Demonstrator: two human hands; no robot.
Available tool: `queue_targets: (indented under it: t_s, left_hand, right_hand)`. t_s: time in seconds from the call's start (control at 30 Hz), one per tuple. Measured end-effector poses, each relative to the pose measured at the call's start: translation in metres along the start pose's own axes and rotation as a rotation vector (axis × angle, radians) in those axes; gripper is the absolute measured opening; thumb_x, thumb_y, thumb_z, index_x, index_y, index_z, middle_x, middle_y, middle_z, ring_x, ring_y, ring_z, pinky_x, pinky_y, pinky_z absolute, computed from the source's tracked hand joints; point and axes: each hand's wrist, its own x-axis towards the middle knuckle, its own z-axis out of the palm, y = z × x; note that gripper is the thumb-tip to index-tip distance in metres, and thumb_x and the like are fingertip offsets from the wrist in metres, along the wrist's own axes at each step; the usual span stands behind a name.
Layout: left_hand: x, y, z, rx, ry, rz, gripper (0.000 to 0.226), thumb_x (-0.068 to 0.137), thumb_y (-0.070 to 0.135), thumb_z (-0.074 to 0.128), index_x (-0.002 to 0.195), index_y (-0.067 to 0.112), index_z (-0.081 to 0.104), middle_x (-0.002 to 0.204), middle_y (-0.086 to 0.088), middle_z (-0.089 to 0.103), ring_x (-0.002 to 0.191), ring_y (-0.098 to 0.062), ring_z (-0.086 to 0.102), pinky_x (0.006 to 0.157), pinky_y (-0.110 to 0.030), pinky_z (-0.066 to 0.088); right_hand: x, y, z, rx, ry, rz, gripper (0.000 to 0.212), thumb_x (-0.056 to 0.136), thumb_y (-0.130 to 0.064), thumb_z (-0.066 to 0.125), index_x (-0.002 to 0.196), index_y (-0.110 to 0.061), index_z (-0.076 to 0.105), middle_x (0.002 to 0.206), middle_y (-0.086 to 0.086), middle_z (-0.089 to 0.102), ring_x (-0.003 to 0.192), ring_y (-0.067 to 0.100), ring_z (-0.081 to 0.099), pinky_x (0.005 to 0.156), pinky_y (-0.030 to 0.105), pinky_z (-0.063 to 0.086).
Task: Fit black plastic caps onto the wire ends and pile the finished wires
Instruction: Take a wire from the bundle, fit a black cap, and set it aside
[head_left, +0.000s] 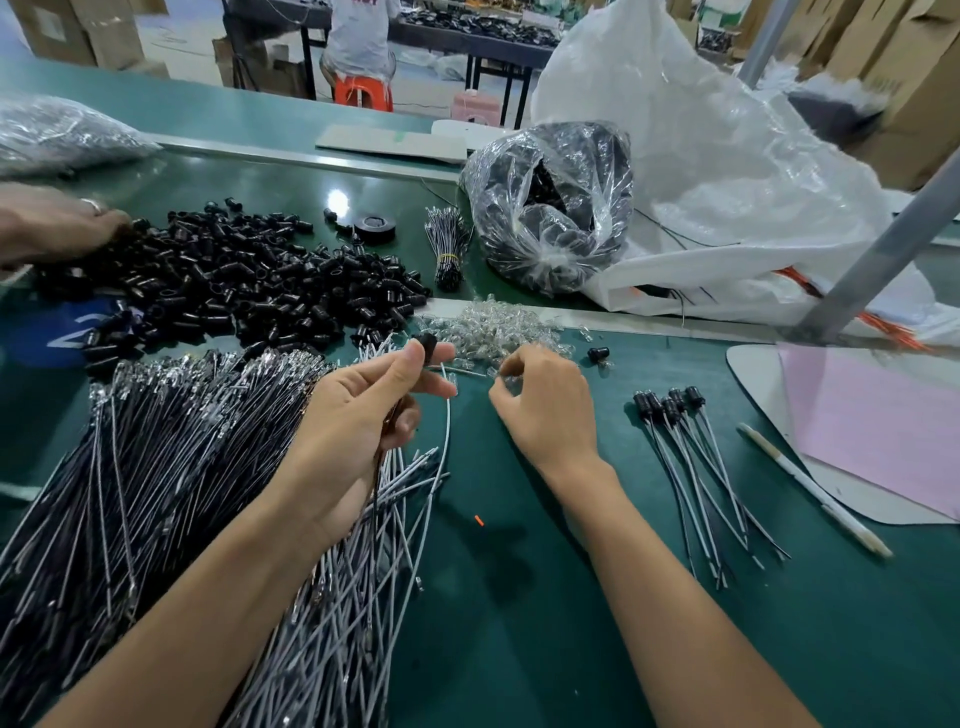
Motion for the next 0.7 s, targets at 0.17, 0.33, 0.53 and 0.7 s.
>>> queue_targets:
  t_s: [0.17, 0.33, 0.53, 0.7]
  left_hand:
    - [0.002, -0.002, -0.001, 0.096, -0.018, 0.027, 0.030, 0.076, 0.026, 0.065, 0.102, 0.012, 0.072, 0.082, -0.005, 0.075, 0.052, -0.003, 0.041, 0.050, -0.008, 0.037]
    - [0.002, -0.007, 0.003, 0.315, -0.025, 0.077, 0.021, 0.076, 0.023, 0.069, 0.095, 0.013, 0.068, 0.080, -0.004, 0.077, 0.048, -0.003, 0.046, 0.053, -0.012, 0.044]
    - [0.000, -0.008, 0.004, 0.409, -0.059, 0.136, 0.011, 0.077, 0.016, 0.074, 0.087, 0.014, 0.071, 0.075, -0.001, 0.076, 0.047, -0.001, 0.046, 0.051, -0.010, 0.041]
    - [0.000, -0.009, 0.004, 0.419, -0.036, 0.158, 0.008, 0.080, 0.010, 0.074, 0.086, 0.016, 0.071, 0.074, -0.001, 0.076, 0.045, 0.000, 0.047, 0.048, -0.010, 0.041]
  right_hand:
    - [-0.017, -0.001, -0.029, 0.574, -0.007, 0.008, 0.012, 0.077, -0.003, 0.073, 0.082, -0.013, 0.071, 0.074, -0.004, 0.073, 0.068, 0.008, 0.068, 0.069, 0.017, 0.054]
    - [-0.030, -0.003, -0.044, 0.793, -0.067, -0.102, 0.027, 0.084, -0.001, 0.072, 0.088, -0.027, 0.074, 0.082, -0.010, 0.074, 0.077, 0.007, 0.068, 0.075, 0.020, 0.052]
    - [-0.034, -0.008, -0.043, 0.785, -0.076, -0.131, 0.022, 0.085, -0.002, 0.071, 0.092, -0.022, 0.074, 0.085, -0.007, 0.074, 0.082, 0.009, 0.068, 0.078, 0.022, 0.051]
    - [-0.034, -0.007, -0.045, 0.755, -0.059, -0.164, 0.021, 0.083, -0.002, 0.072, 0.090, -0.023, 0.074, 0.082, -0.007, 0.073, 0.077, 0.010, 0.067, 0.074, 0.020, 0.051]
